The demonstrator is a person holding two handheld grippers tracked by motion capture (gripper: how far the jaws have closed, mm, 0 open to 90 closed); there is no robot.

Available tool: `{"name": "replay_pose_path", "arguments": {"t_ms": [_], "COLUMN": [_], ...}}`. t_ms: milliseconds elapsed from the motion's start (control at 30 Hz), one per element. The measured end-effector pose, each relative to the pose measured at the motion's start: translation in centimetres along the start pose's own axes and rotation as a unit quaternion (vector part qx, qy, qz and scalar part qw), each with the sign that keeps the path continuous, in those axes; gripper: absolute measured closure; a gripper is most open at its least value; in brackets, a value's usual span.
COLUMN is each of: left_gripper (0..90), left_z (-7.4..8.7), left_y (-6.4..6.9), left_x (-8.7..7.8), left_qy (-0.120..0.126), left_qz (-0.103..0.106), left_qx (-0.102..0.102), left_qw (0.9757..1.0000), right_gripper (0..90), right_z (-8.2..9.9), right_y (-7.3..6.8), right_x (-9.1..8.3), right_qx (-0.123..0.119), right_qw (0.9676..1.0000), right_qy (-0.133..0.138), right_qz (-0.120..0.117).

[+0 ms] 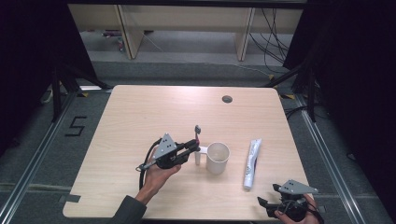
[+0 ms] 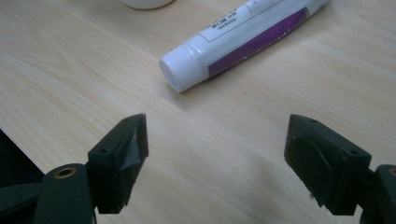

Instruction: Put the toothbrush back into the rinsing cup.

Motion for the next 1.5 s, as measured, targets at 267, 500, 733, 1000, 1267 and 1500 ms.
{"name": "replay_pose_path", "arguments": {"t_ms": [267,500,733,1000,1267,1500], "left_gripper": [77.1,62.8,46.1,40.4,31.5,26.0], "left_z": [-0.2,-0.5,-0.3,0.6,1.6,2.6], "left_y": [0.1,0.2,0.7,1.0,0.5,0.9], "left_x": [-0.4,-1.2,-2.8,-4.3,-5.0,-5.5], "left_qy": [0.001,-0.001,-0.02,-0.032,-0.048,-0.077], "left_qz": [0.0,-0.001,-0.001,0.001,-0.004,-0.004], "left_qx": [-0.005,-0.026,-0.032,-0.036,-0.05,-0.062], "left_qw": [1.0,0.9997,0.9993,0.9988,0.9976,0.9951], "right_gripper": [22.7,22.7,22.7,22.7,22.7,22.7], "right_z": [0.0,0.1,0.0,0.1,-0.1,0.1], "right_y": [0.1,-0.2,-0.1,-0.2,0.2,0.2], "right_x": [0.0,-0.1,-0.1,-0.1,0.0,0.2], "right_qx": [-0.004,0.016,0.006,0.012,-0.003,0.016], "right_qw": [1.0,0.9999,1.0,0.9999,1.0,0.9998], "right_qy": [0.002,-0.002,-0.001,-0.005,0.0,-0.002], "right_qz": [0.001,-0.004,-0.003,-0.009,0.001,-0.009]}}
Point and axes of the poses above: each handheld gripper's, and its own axes: x roughly forward along the jaws, z roughly out of its underside, y roughly to its right, the point moved 7 cm from there along x, roughly forward along the jaws, and after that the axes turned 11 degrees about -y, right-handed, at the moved point
